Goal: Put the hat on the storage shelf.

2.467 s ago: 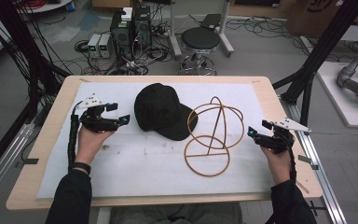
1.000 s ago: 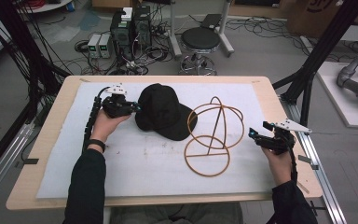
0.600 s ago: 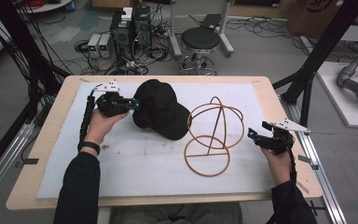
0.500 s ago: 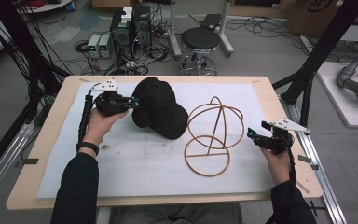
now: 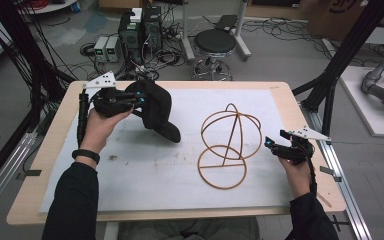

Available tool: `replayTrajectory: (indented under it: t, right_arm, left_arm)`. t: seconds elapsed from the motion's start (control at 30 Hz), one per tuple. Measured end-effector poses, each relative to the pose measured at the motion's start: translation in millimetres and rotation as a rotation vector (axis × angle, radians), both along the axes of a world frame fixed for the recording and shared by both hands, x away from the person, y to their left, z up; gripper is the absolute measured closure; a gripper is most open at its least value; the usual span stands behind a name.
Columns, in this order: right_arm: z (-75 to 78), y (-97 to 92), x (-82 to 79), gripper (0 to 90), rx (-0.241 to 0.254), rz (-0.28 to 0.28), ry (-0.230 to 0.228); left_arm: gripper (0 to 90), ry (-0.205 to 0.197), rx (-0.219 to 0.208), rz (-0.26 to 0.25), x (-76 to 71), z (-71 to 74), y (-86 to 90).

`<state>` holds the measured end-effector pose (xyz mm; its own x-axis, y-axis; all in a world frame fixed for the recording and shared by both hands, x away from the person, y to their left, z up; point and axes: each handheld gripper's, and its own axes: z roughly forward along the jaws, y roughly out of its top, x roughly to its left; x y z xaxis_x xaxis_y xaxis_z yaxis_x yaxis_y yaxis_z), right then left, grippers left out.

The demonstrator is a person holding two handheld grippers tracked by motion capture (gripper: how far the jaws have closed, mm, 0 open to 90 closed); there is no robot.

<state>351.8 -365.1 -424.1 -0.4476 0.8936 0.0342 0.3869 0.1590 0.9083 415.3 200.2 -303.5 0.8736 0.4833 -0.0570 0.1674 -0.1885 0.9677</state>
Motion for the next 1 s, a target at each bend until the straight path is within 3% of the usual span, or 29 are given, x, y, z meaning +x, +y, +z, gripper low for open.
replayTrajectory:
  t: [0.27,0.33,0.37,0.4,0.43,0.53,0.6,0.7,0.87,1.0]
  right_arm:
    - [0.1,1.1,0.0,28.5,-0.003,0.004,-0.002]
    - [0.2,1.2,0.0,28.5,-0.003,0.002,-0.001]
    - [0.2,1.1,0.0,28.5,-0.003,0.002,-0.001]
    - [0.5,0.7,-0.1,28.5,0.001,-0.001,0.0]
    - [0.5,0.7,-0.1,28.5,0.001,-0.001,0.0]
    - [1.9,-0.1,-1.6,28.5,0.011,-0.007,-0.005]
    - [1.9,0.4,-2.5,28.5,0.008,-0.003,-0.003]
    - [2.7,0.7,-4.0,28.6,0.012,-0.003,-0.007]
    - [3.3,-1.1,-4.8,28.6,0.015,-0.006,-0.012]
    - [2.6,-4.6,-5.4,28.6,0.014,-0.011,-0.012]
  left_arm:
    - [87.1,-0.029,-0.027,-0.013,-3.4,21.1,-8.6]
    - [87.2,-0.044,-0.035,-0.013,-3.9,34.3,-18.5]
    - [87.2,-0.044,-0.035,-0.013,-3.9,34.3,-18.5]
    - [87.1,-0.054,-0.036,-0.008,-3.3,45.7,-26.4]
    - [87.2,-0.054,-0.036,-0.008,-3.3,45.7,-26.4]
    - [87.2,-0.074,-0.044,0.004,-1.0,69.3,-44.5]
    - [87.2,-0.08,-0.045,0.003,-0.7,75.1,-50.0]
    - [87.2,-0.106,-0.061,-0.002,1.0,96.2,-72.9]
    - [87.2,-0.112,-0.075,-0.015,4.0,109.7,-96.1]
    - [87.2,-0.094,-0.101,-0.038,9.8,118.3,-119.6]
